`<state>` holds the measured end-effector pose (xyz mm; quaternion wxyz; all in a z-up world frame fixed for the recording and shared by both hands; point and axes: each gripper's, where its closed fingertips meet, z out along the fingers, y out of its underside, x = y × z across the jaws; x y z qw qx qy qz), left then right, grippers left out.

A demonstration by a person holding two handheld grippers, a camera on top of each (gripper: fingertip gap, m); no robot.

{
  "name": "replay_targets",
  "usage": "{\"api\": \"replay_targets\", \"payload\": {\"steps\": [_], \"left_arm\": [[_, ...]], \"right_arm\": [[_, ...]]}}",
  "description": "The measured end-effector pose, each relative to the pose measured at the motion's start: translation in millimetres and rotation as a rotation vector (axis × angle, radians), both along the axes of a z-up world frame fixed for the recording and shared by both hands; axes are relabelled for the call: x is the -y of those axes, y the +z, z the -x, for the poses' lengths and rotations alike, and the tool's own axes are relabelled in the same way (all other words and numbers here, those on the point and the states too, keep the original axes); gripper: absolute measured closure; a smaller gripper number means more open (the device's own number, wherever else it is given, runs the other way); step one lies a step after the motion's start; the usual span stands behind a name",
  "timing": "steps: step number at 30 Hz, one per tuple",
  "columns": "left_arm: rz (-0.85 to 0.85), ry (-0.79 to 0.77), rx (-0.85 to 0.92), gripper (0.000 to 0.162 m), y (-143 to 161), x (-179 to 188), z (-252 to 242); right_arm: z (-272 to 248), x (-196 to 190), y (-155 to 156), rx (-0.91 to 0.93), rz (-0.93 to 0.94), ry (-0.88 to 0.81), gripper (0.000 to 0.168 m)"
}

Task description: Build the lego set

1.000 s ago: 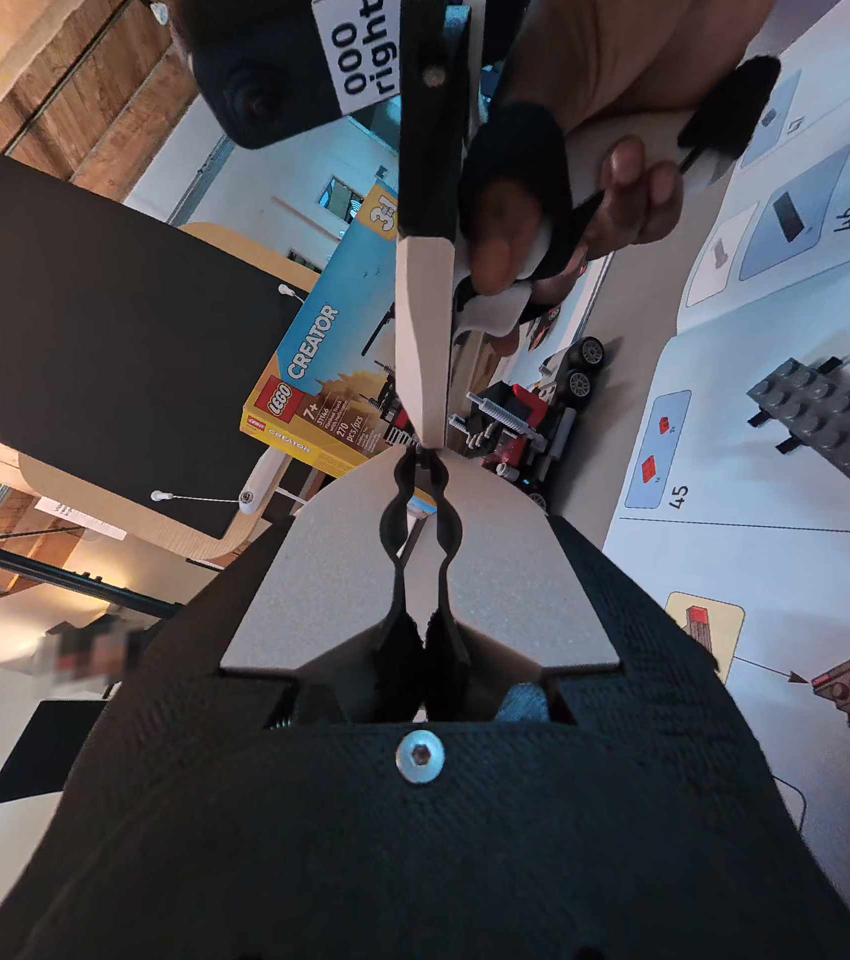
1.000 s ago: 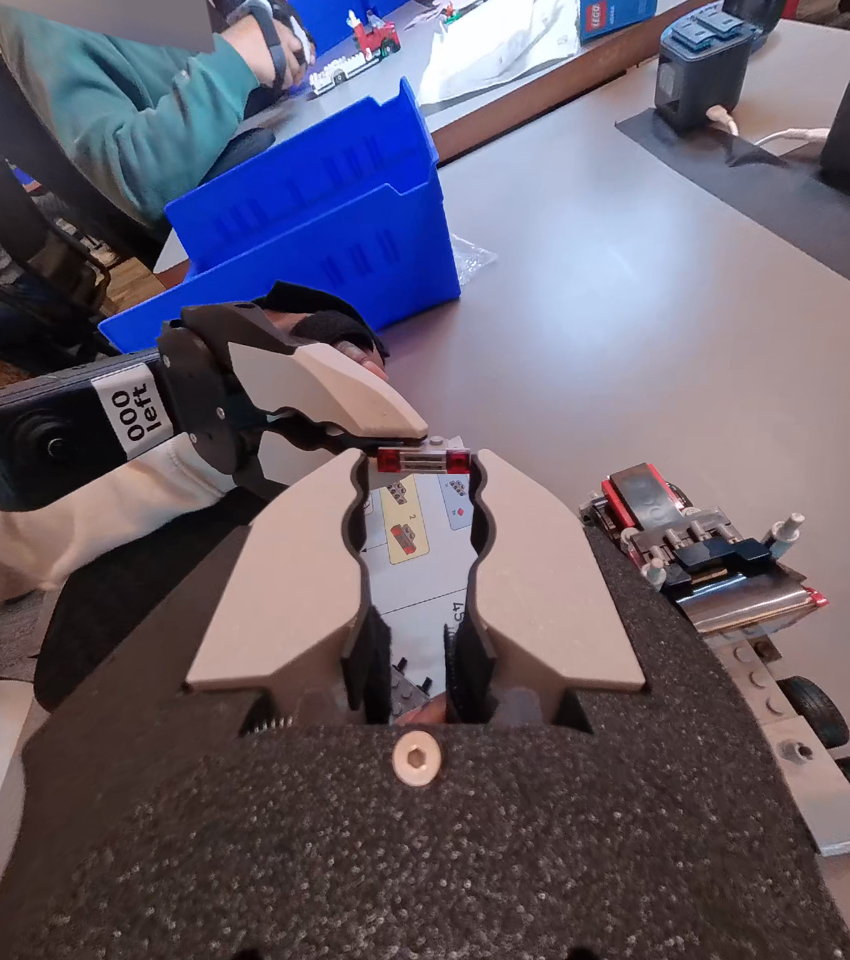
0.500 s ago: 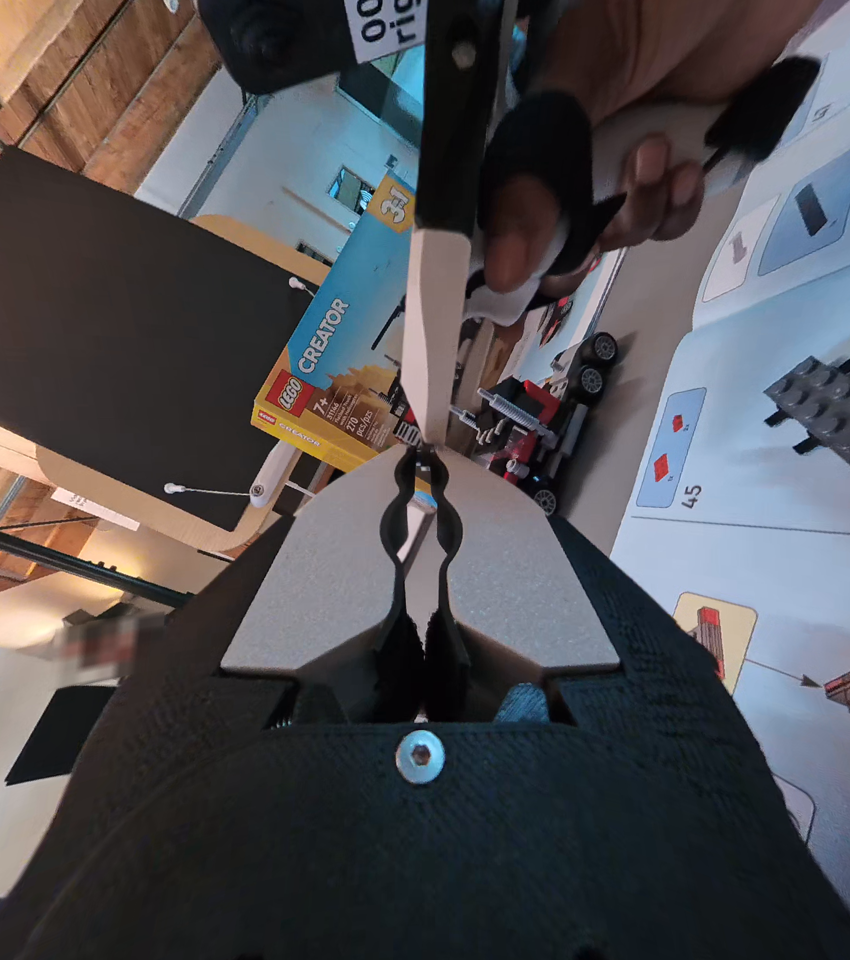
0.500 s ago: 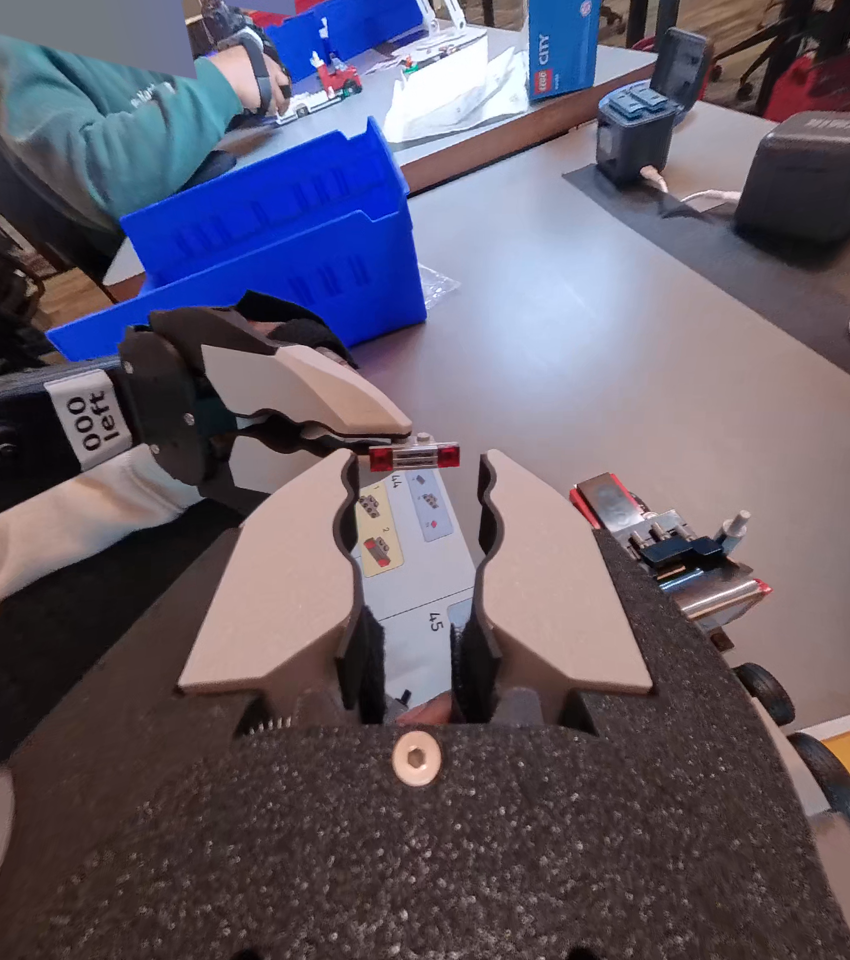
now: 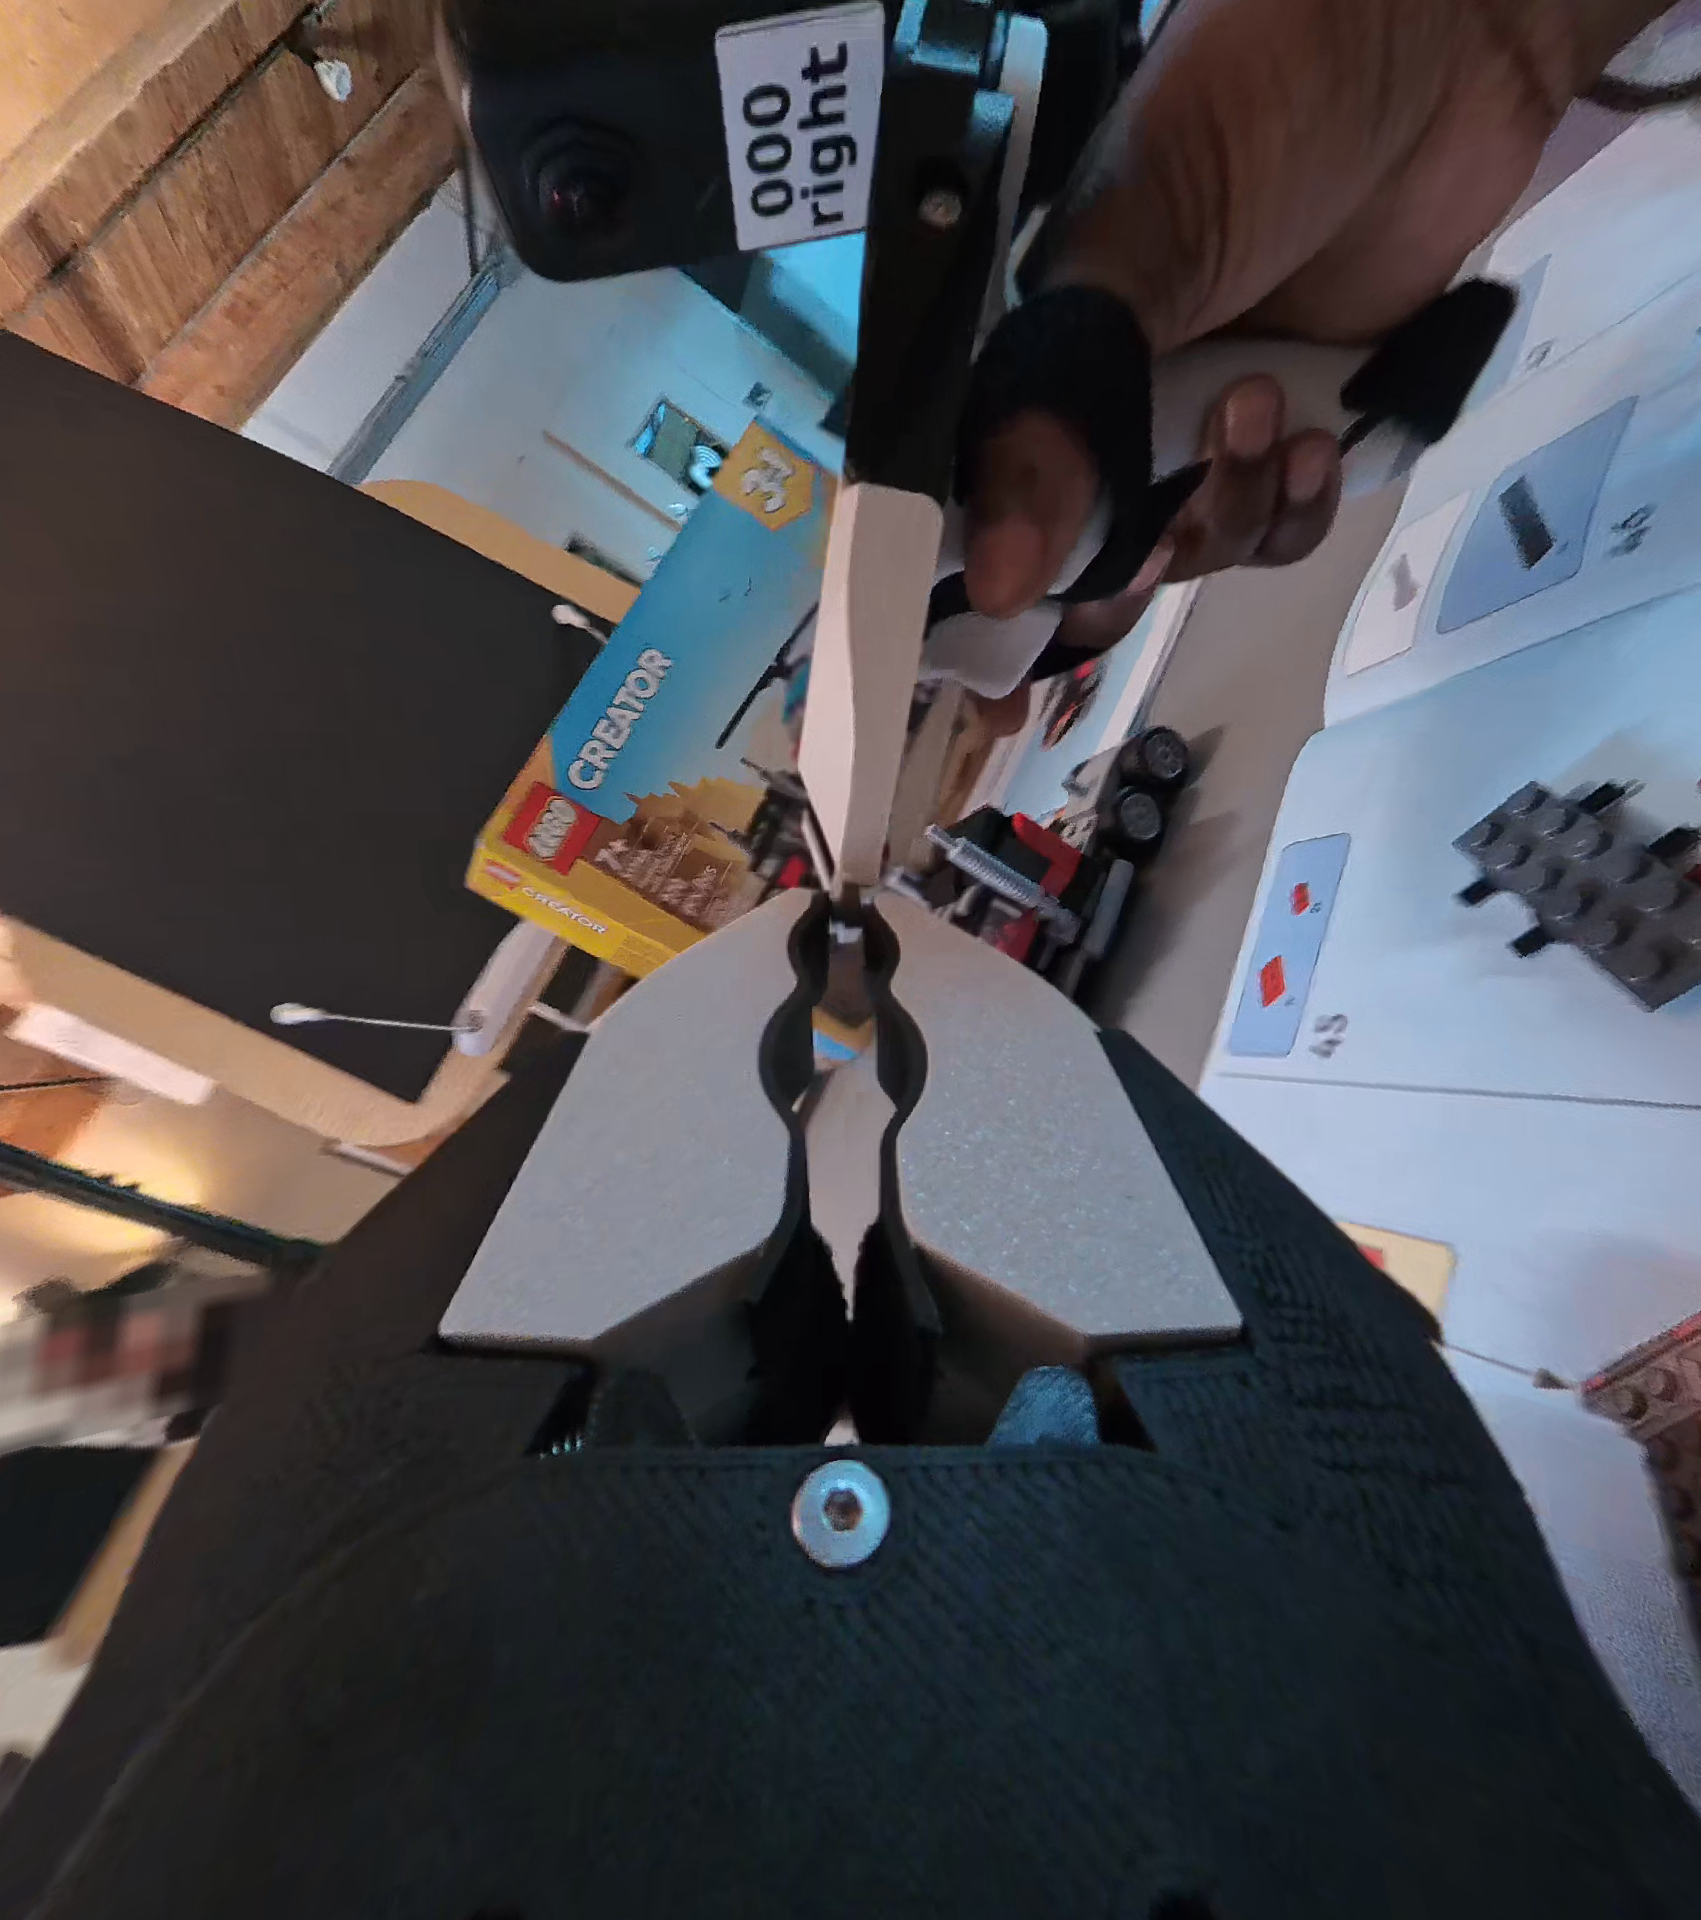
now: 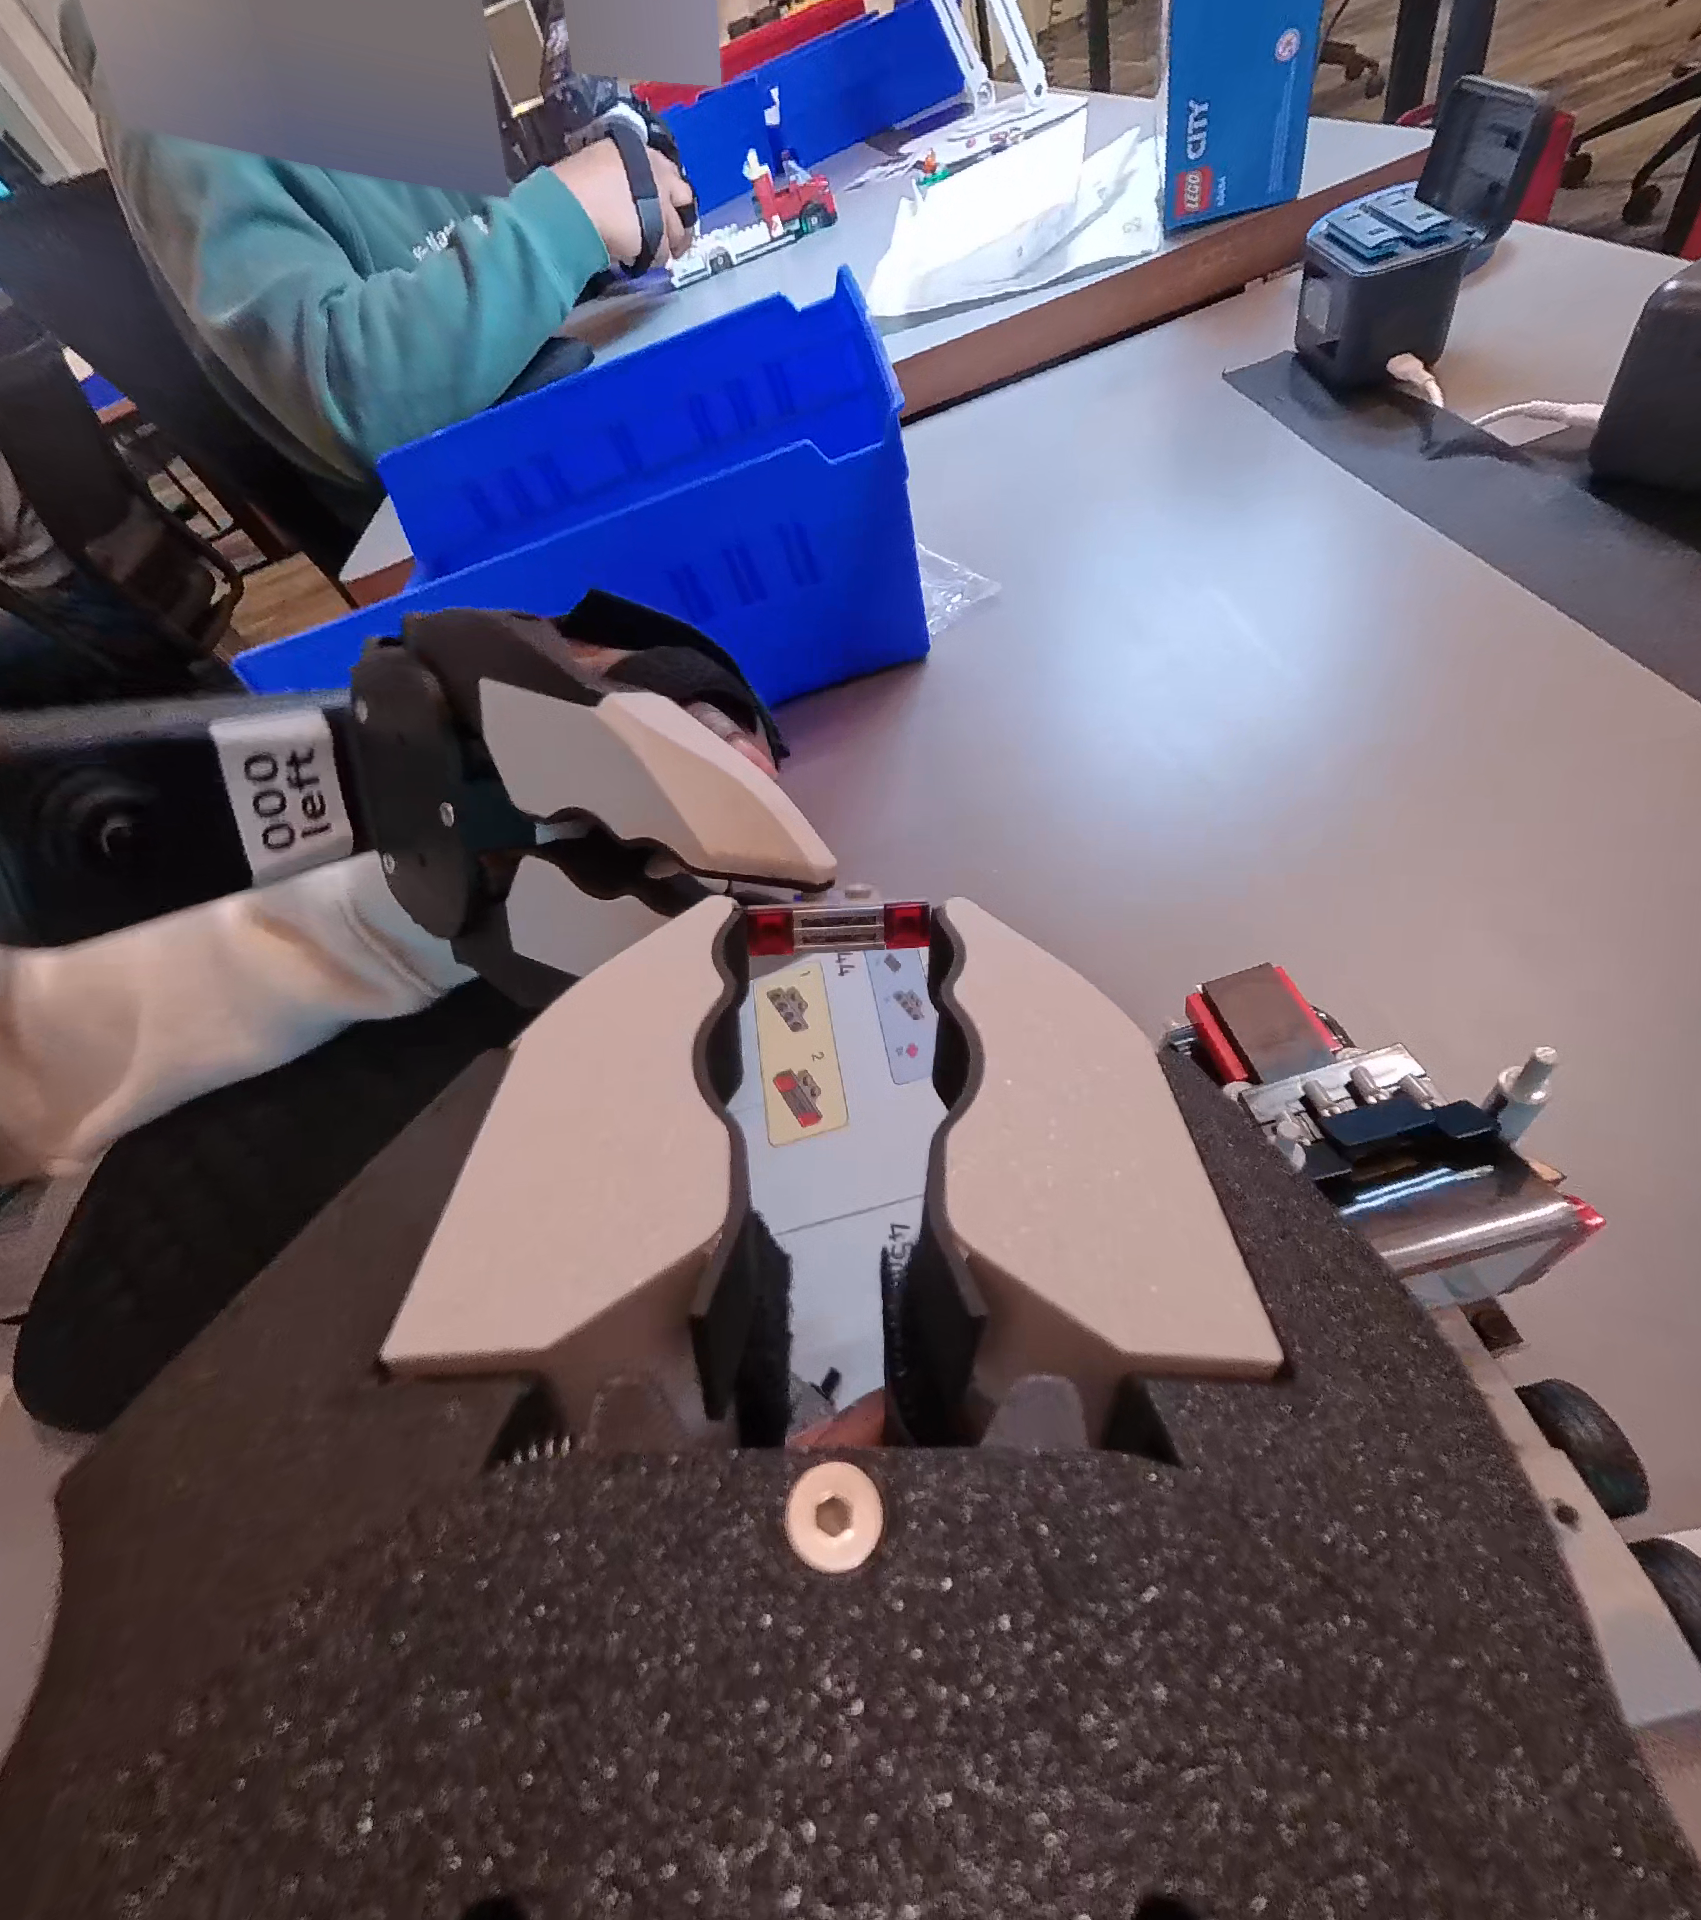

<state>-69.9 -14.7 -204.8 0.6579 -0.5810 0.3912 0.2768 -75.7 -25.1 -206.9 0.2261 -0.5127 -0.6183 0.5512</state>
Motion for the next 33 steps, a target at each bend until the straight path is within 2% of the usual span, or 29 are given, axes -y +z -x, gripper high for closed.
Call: {"api": "replay_targets", "payload": {"steps": [3,6,8,9,11,14,16,21,25,29,33], "left_arm": [[0.156,-0.09,0.231,0.152,-8.4,-1.0,-3.8],[0.488,-0.16,0.584,0.136,-23.4,2.1,-5.2],[0.697,-0.145,0.748,0.129,-33.1,9.3,-2.0],[0.746,-0.106,0.798,0.125,-36.3,10.9,4.4],[0.754,-0.077,0.899,0.123,-35.9,11.7,15.1],[0.721,-0.124,1.12,0.119,-27.3,9.9,24.1],[0.741,-0.151,1.196,0.112,-25.2,11.6,26.2],[0.757,-0.086,1.121,0.109,-31.0,12.9,28.1],[0.903,-0.115,1.02,0.109,-38.3,21.6,-7.4],[1.082,-0.038,0.827,0.112,-66.5,37.4,-47.6],[1.135,0.068,0.72,0.113,-88.5,38.7,-66.6]], "right_arm": [[-11.0,-6.6,5.7,-0.032,-0.041,0.019,0.135],[-31.8,-21.0,5.9,-0.045,-0.087,0.019,0.135],[-46.4,-28.4,6.2,-0.076,-0.094,0.02,0.135],[-52.4,-31.3,7.0,-0.102,-0.083,0.017,0.135],[-62.4,-31.5,10.7,-0.174,-0.032,0.038,0.135],[-73.5,-27.6,18.3,-0.268,0.076,0.114,0.135],[-77.7,-28.0,18.1,-0.293,0.089,0.147,0.135],[-82.2,-22.5,11.1,-0.319,0.122,0.203,0.135],[-85.4,-18.2,13.3,-0.346,0.125,0.238,0.135],[-91.0,-17.6,17.7,-0.388,0.124,0.261,0.135],[-96.8,-12.7,22.1,-0.422,0.127,0.305,0.135]]}}
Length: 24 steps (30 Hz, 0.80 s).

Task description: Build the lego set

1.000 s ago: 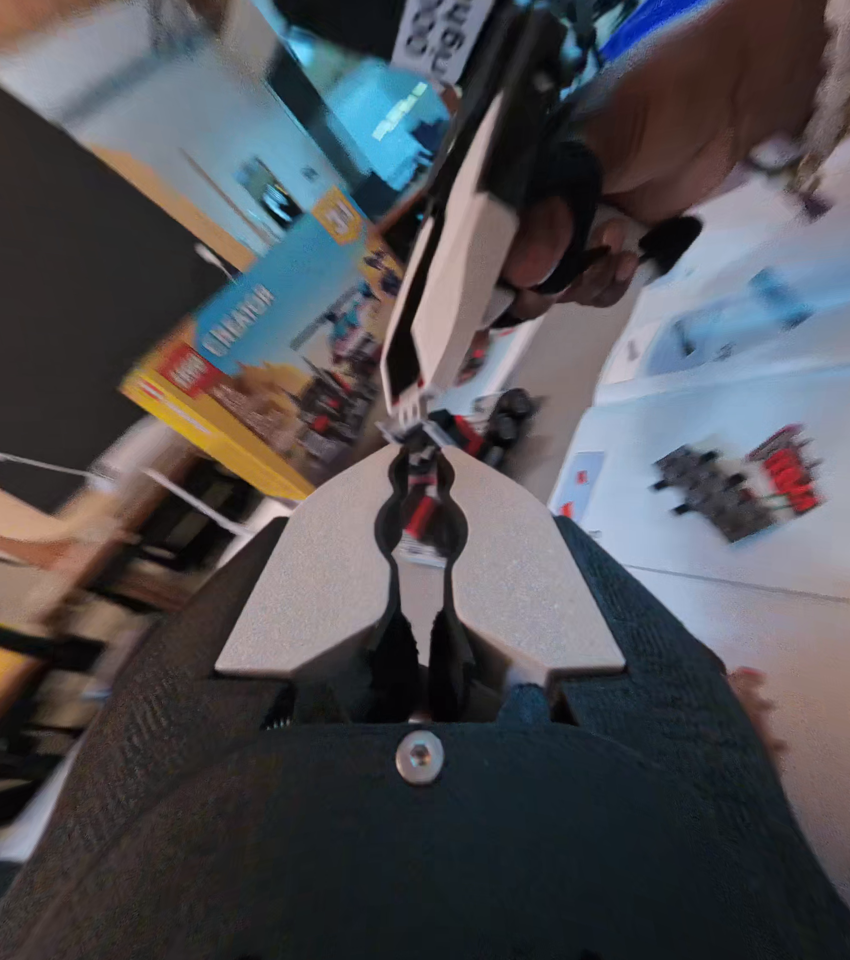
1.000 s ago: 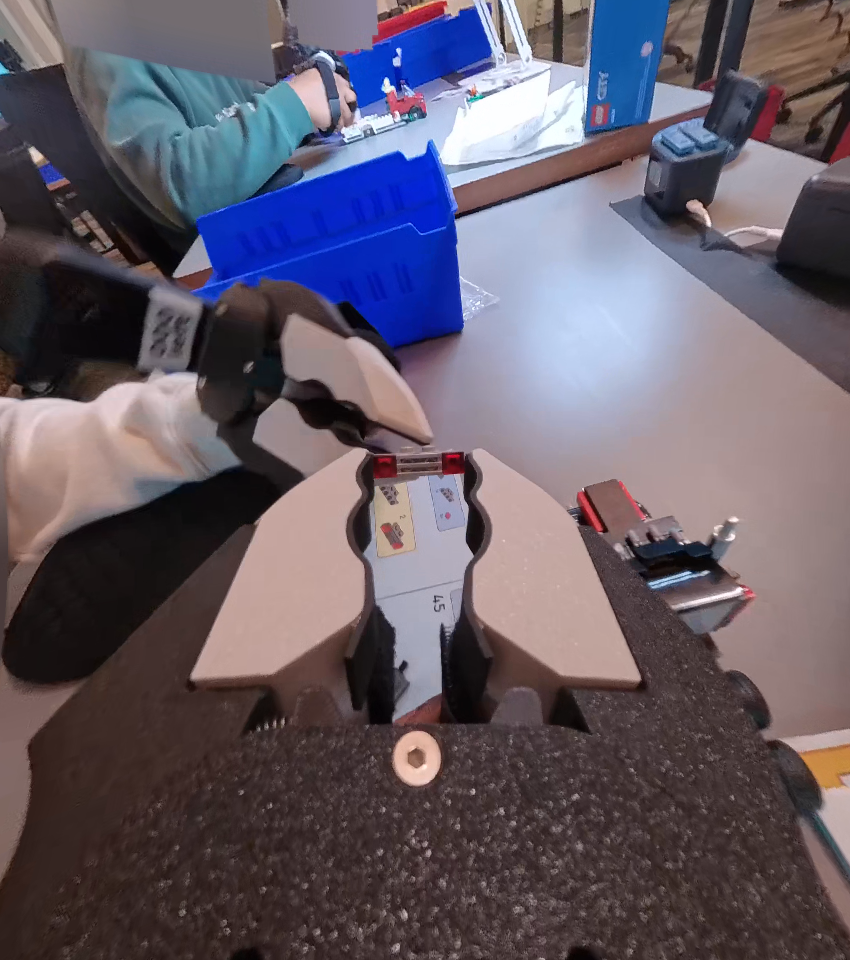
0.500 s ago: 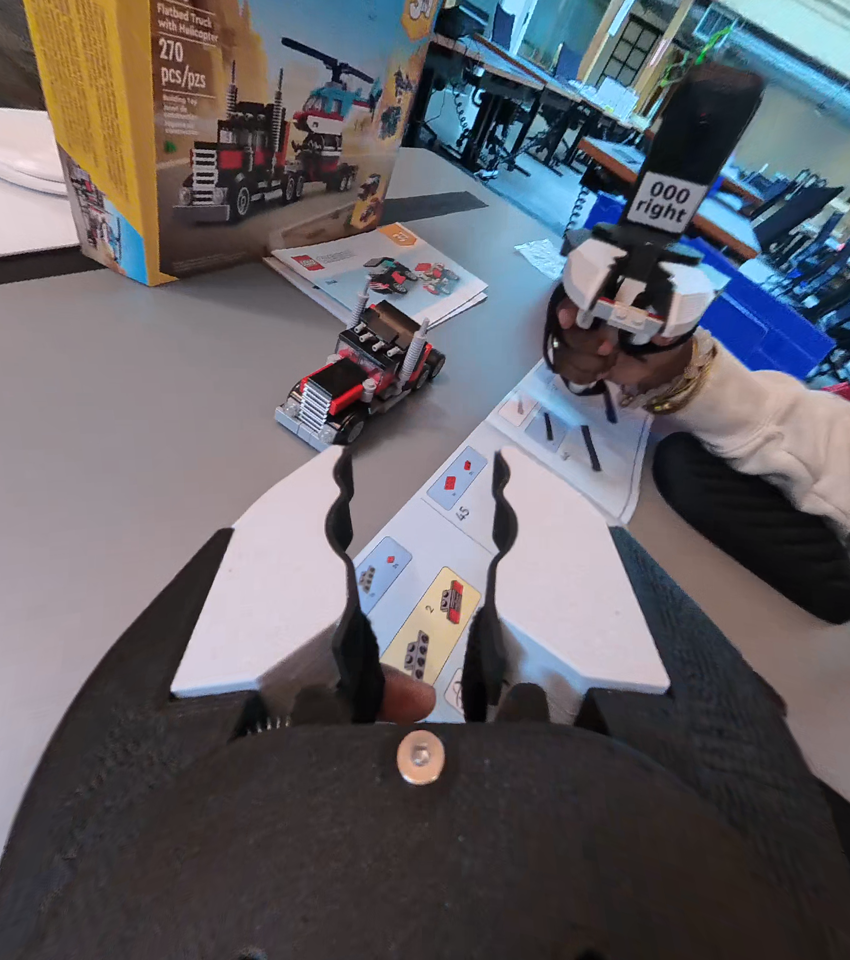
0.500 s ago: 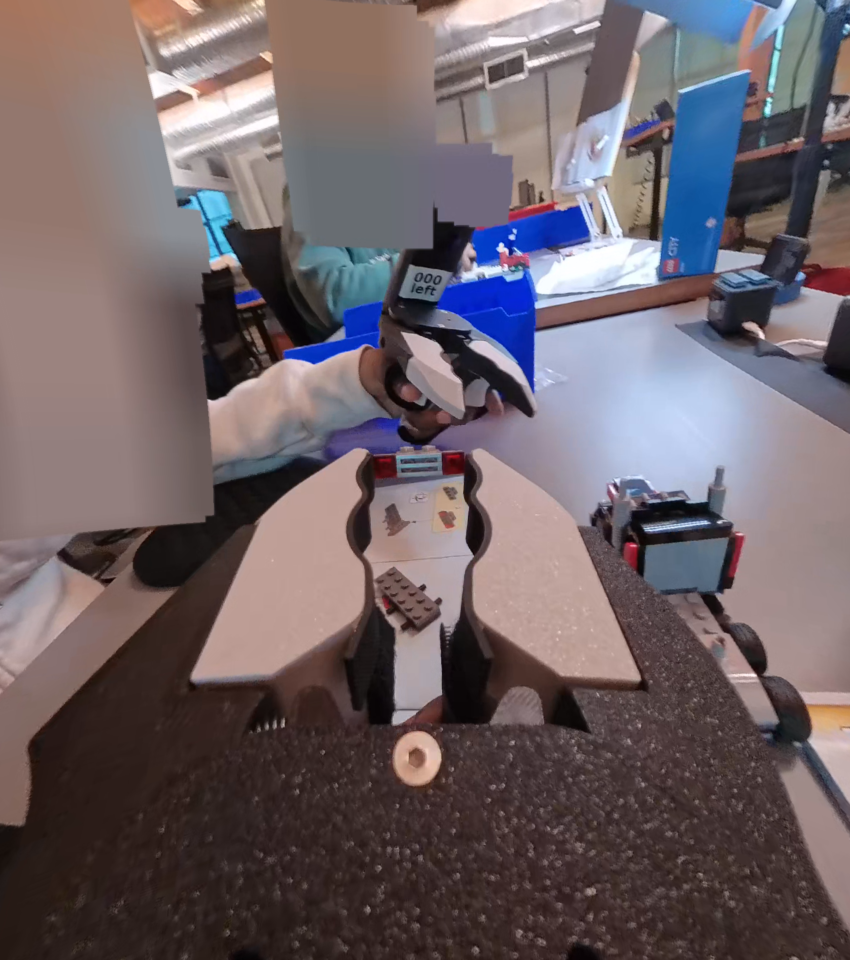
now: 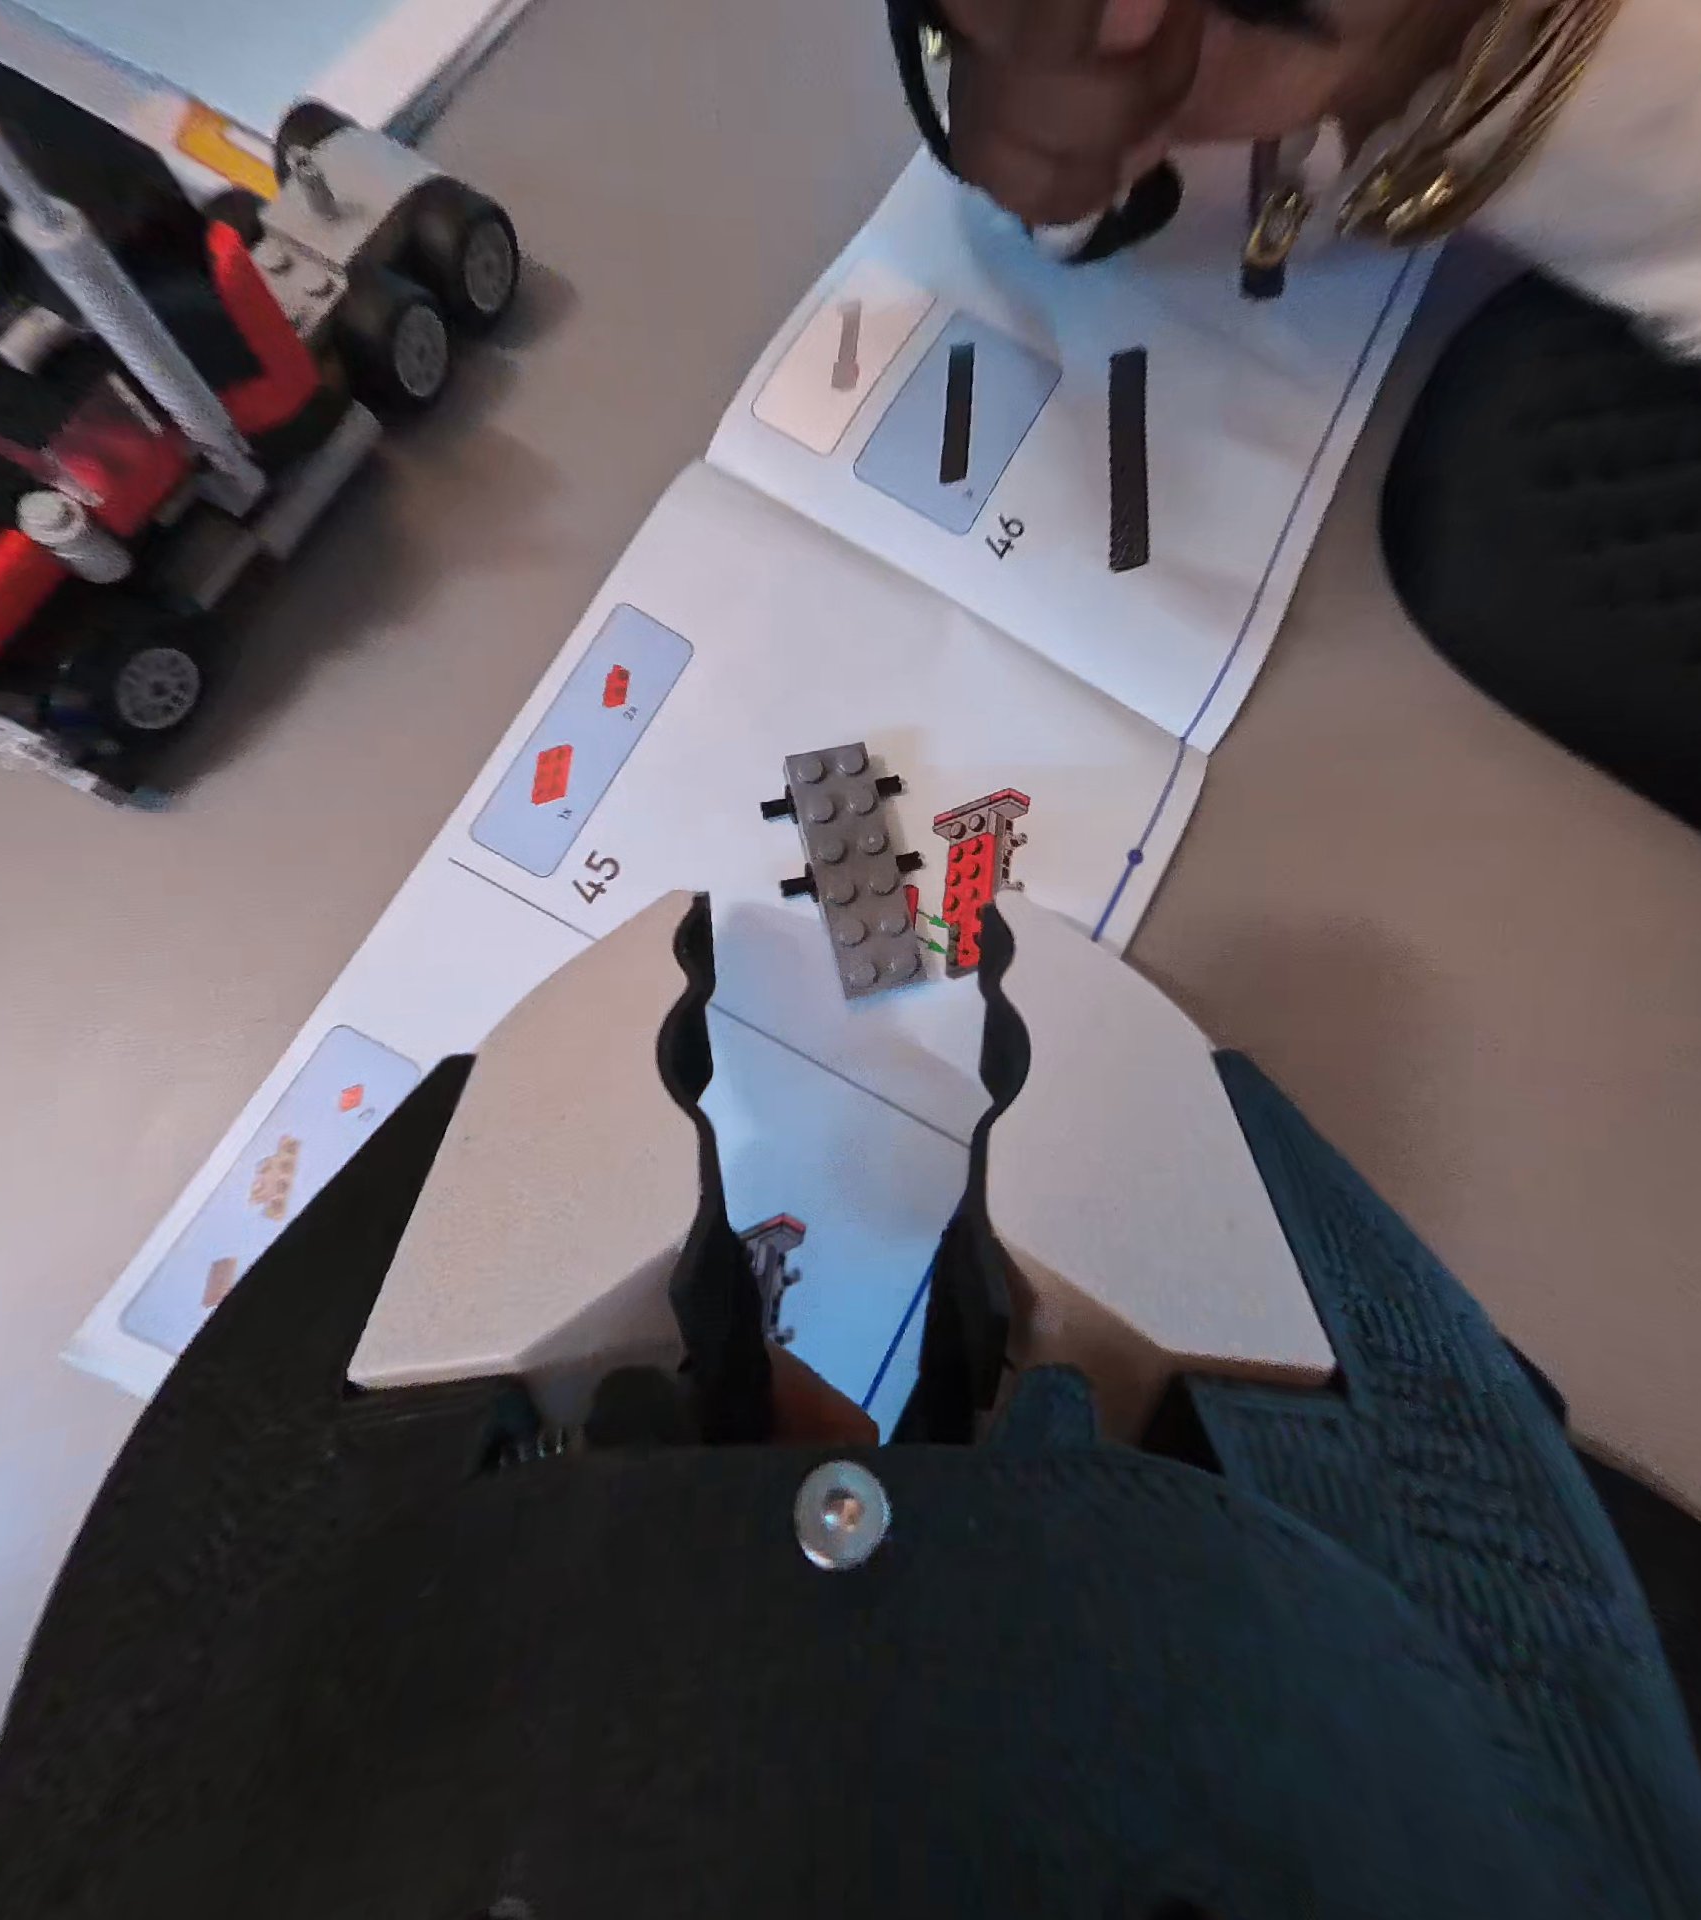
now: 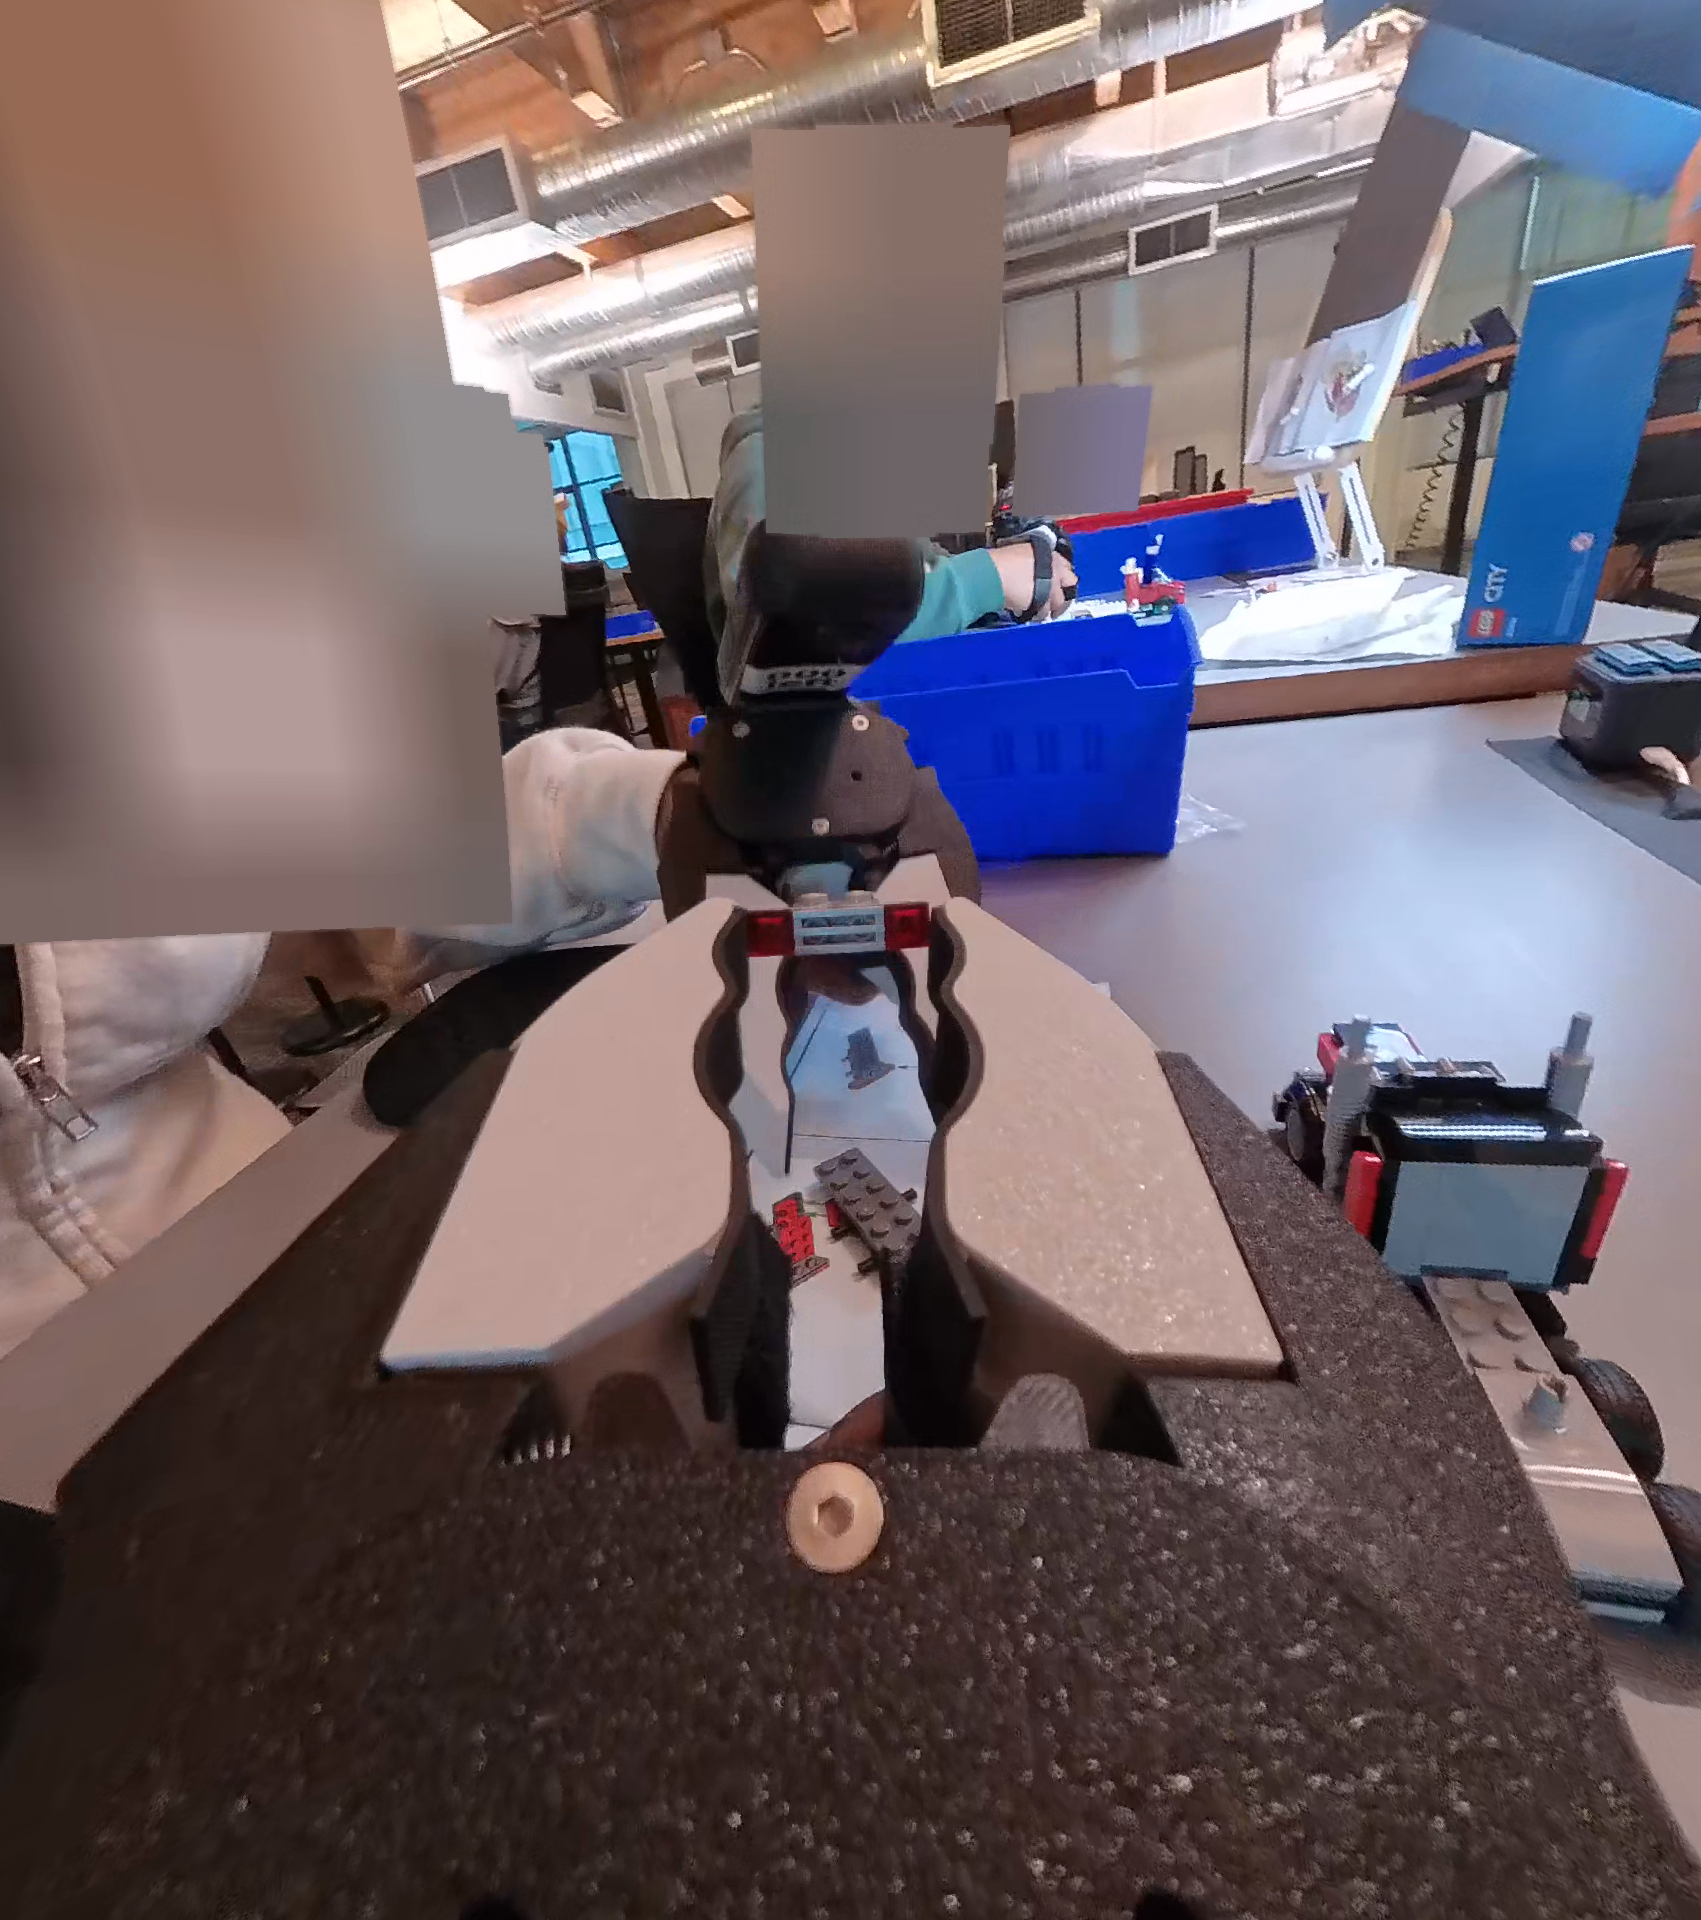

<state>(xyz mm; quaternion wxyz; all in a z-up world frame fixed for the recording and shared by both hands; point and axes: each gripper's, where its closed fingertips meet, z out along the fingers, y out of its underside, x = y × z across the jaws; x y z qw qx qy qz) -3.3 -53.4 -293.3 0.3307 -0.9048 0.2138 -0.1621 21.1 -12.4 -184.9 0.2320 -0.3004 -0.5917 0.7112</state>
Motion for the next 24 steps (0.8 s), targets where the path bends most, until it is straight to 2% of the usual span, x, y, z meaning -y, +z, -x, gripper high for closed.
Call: {"api": "replay_targets", "payload": {"steps": [4,7,8,13,16,17,24], "left_arm": [[0.003,0.054,-0.085,0.118,-11.5,-9.8,-3.3],[0.002,0.073,-0.138,0.13,-14.0,-15.1,-0.4],[-0.003,0.055,-0.141,0.14,-14.3,-15.3,-2.3],[-0.014,0.032,-0.155,0.14,-14.2,-13.8,-0.8],[0.004,0.046,-0.177,0.121,-14.3,-11.3,5.2],[0.01,0.044,-0.173,0.119,-13.6,-10.9,5.2],[0.094,0.148,-0.019,0.131,-8.6,-16.6,-4.2]], "right_arm": [[-1.0,4.0,0.0,-0.012,-0.026,0.007,0.135],[-0.9,3.8,-0.4,-0.01,-0.026,0.006,0.135],[-0.8,3.8,-0.6,-0.01,-0.028,0.004,0.135],[-0.5,3.3,-1.4,-0.005,-0.026,0.002,0.135],[0.2,3.4,-2.6,0.001,-0.027,0.001,0.135],[0.2,3.8,-3.2,0.005,-0.027,0.005,0.135],[0.9,3.0,-4.1,0.006,-0.037,-0.007,0.135]]}}
